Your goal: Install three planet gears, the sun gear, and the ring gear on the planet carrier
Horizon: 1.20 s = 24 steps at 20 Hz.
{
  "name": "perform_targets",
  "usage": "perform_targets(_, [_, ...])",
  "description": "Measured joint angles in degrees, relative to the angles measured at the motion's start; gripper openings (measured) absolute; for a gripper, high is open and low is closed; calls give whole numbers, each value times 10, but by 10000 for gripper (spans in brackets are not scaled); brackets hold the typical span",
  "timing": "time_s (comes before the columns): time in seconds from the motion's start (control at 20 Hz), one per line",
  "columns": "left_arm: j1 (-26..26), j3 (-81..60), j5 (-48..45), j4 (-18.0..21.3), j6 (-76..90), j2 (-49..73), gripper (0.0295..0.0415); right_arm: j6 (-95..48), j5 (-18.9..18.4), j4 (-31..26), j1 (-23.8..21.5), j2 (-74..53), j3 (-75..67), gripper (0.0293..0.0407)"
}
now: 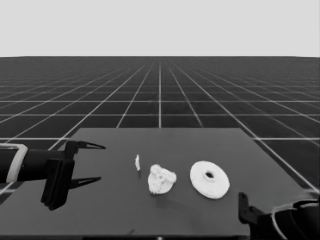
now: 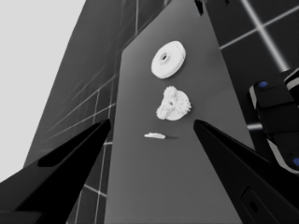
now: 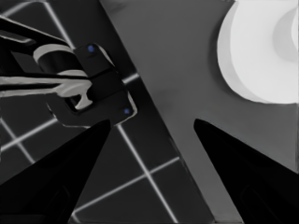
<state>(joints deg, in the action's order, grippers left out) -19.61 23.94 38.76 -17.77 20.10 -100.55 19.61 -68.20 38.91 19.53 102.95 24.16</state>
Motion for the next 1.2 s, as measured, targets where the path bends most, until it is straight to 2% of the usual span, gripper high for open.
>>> perform_targets(0.15, [0,0,0,0,0,0,385,-12,5,8,6,-17,-16,385])
perform_targets(0.2, [0,0,0,0,0,0,385,229,-142,-265,-210,97,72,397])
perform_targets(0.25, [0,0,0,0,0,0,385,331,-175,-386,-331,194,223,392])
perform_targets(0.3, [0,0,0,0,0,0,385,368,-201,-415,-353,254,341,389])
perform_targets(0.45, [0,0,0,0,0,0,385,392,-237,-432,-359,331,504,385])
perform_targets(0.65, [0,0,0,0,0,0,385,394,-246,-433,-358,352,548,385])
perform_targets(0.7, [0,0,0,0,0,0,385,400,-195,-349,-279,346,533,385])
perform_targets(0.75, [0,0,0,0,0,0,385,397,-166,-298,-208,352,546,385])
perform_targets(0.8, [0,0,0,0,0,0,385,388,-147,-270,-169,362,569,385])
perform_targets(0.9, [0,0,0,0,0,0,385,377,-128,-247,-137,375,600,385])
perform_targets(1.15, [0,0,0,0,0,0,385,370,-118,-237,-123,383,617,385])
perform_targets(1.2, [0,0,0,0,0,0,385,370,-117,-236,-123,383,618,349])
